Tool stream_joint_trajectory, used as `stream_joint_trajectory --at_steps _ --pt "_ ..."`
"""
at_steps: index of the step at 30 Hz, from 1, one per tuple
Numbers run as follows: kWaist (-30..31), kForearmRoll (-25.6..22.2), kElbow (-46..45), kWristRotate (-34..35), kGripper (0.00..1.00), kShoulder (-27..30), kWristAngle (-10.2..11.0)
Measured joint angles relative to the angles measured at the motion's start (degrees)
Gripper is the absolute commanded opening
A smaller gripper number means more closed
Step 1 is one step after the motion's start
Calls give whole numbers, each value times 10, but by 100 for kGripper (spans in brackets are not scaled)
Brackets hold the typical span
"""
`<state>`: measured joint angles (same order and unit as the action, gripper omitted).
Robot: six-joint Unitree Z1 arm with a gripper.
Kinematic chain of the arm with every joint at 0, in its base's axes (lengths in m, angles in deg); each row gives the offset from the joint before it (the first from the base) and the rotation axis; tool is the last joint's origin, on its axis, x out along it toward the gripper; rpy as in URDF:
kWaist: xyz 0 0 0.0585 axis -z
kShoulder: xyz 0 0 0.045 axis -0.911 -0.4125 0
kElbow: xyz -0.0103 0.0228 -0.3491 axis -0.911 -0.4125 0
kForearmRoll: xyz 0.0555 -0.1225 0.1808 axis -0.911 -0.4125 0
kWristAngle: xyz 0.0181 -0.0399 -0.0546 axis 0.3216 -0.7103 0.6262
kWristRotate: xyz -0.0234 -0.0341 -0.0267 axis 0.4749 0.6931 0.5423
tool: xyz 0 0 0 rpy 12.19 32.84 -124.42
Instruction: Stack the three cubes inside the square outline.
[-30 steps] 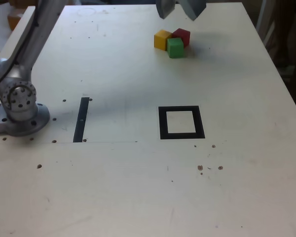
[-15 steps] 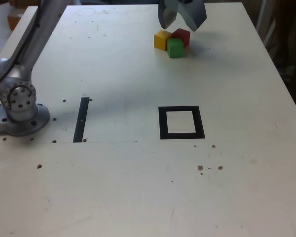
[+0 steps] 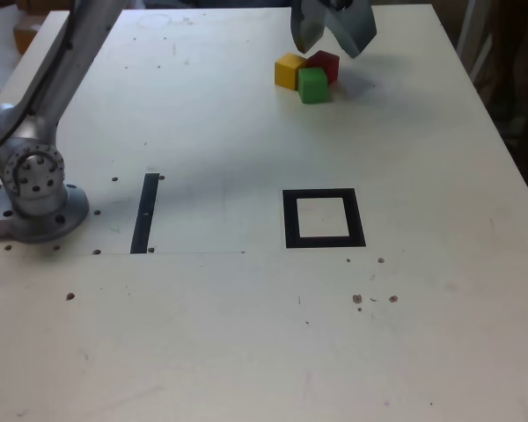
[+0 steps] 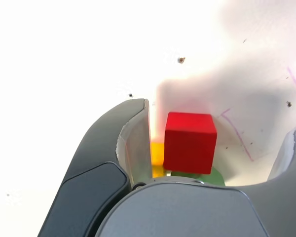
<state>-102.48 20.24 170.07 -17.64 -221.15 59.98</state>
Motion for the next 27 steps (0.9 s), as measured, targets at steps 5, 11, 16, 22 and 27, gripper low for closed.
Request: stream_joint_trajectory --at_steps 5,11,16,22,27 --pt "0 4 0 -1 93 -3 0" --pt "0 8 -9 -1 93 -7 0" --pt "0 11 -20 -6 93 -7 0" --pt "0 11 -38 -34 91 -7 0" --pt "0 11 -41 -50 89 -7 -3"
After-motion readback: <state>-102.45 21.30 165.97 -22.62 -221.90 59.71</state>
